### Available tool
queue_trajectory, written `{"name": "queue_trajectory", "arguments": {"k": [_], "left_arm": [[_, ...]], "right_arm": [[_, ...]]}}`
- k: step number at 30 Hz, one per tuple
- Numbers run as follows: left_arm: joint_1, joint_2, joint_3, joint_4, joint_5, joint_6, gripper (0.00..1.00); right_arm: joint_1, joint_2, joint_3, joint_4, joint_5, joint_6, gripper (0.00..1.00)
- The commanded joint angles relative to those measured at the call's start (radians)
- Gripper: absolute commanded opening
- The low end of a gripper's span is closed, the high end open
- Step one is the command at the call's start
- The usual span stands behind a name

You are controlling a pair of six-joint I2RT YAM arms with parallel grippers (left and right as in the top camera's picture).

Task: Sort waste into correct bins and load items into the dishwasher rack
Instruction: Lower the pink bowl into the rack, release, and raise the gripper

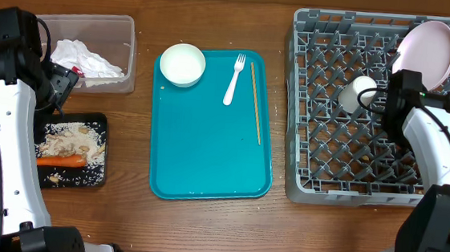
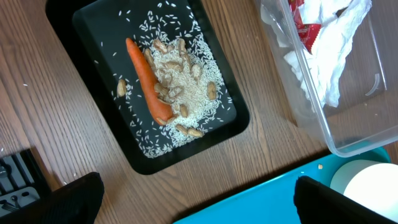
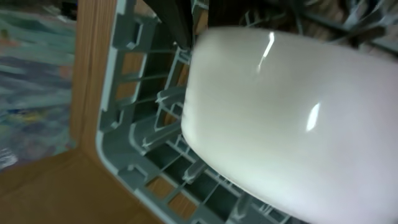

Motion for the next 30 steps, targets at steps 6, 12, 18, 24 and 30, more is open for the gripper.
{"name": "queue_trajectory", "arguments": {"k": [6,12,18,24,30], "left_arm": [[0.003,0.006,0.0,-0.002,-0.011,-0.018,1.0],[0.003,0.006,0.0,-0.003,-0.011,-0.018,1.0],[0.003,0.006,0.0,-0.002,-0.011,-0.018,1.0],[0.003,0.006,0.0,-0.002,-0.011,-0.018,1.0],[0.003,0.006,0.0,-0.002,-0.011,-0.018,1.0]], "right_arm": [[0.09,-0.113,0.053,-0.019,-0.387,-0.082,0.27],[0.102,-0.198,0.127,-0.023,-0.848,-0.164,0.3],[0.101,-0.24,0.154,0.043,-1.065,-0.228,0.35],[0.003,-0.24,0.154,0.005,-0.711,-0.153,0.35],[-0.223,-0.21,0.153,0.013,-0.675,-0.167,0.26]]}}
